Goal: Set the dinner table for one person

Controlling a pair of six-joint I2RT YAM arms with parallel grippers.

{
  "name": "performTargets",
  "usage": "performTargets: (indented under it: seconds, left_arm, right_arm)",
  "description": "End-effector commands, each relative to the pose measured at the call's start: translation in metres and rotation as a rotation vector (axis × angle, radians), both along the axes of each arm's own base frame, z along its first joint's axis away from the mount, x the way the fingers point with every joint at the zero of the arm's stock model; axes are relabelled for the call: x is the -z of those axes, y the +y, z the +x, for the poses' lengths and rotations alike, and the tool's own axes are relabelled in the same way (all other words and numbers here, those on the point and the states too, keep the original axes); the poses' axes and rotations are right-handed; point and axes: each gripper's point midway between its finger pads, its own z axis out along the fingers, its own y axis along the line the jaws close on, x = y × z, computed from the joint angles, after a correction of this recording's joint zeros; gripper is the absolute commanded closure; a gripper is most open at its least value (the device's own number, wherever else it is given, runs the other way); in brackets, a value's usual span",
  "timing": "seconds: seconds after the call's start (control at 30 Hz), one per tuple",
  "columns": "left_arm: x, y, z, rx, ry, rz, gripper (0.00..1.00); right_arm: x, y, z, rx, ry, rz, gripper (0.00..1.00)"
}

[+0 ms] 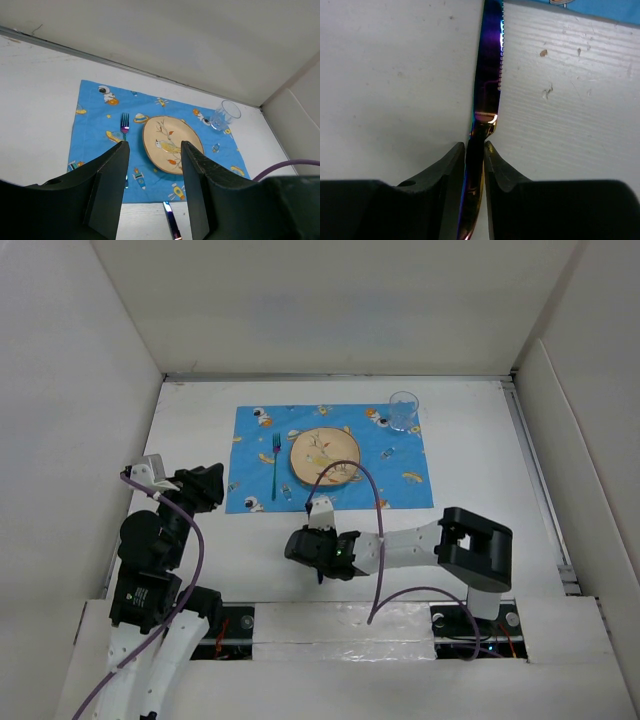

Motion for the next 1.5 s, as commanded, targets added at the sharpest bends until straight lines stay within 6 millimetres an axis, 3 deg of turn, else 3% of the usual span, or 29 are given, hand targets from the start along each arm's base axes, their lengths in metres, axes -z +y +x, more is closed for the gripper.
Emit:
performTargets:
  seconds: [0.0,0.2,0.37,0.67,0.93,1.27,1.3,1.33,1.47]
  left_arm:
    - [-0.01,-0.005,0.003,0.022,-0.038,-0.007,0.58]
    - [-0.007,-0.005,0.006,0.021,-0.026,-0.004,0.58]
    - [-0.007,-0.005,0.005,0.021,-0.026,-0.004,0.58]
    - [-0.007,-0.002,0.005,0.002,-0.025,0.0,0.58]
    - [-0.012,0.003,0.002,-0.021,-0.046,-0.003,0.58]
    - [-0.01,0.001,0.004,-0.009,-0.036,0.001,0.58]
    - [-0.011,0.003,0.004,-0.019,-0.04,0.0,0.58]
    - [-0.011,0.003,0.004,-0.019,-0.041,0.0,0.58]
    - [-0.012,0.001,0.002,-0.01,-0.047,-0.001,0.58]
  right_arm:
    - [0.027,-0.03,-0.024,0.013,0.06,-0.083,0.73]
    - [0.037,-0.039,-0.028,0.012,0.06,-0.126,0.64]
    - [0.042,-0.042,-0.028,0.007,0.056,-0.135,0.64]
    - [0.054,-0.039,-0.025,-0.007,0.052,-0.192,0.75]
    - [0.052,-0.062,-0.036,0.018,0.055,-0.221,0.93]
    - [-0.05,-0.058,-0.032,-0.002,-0.074,-0.093,0.99]
    - [-0.073,-0.058,-0.03,0.011,-0.095,-0.054,0.99]
    - [-0.072,-0.061,-0.03,0.01,-0.093,-0.067,0.99]
    - [-0.109,-0.072,-0.013,0.03,-0.147,-0.008,0.99]
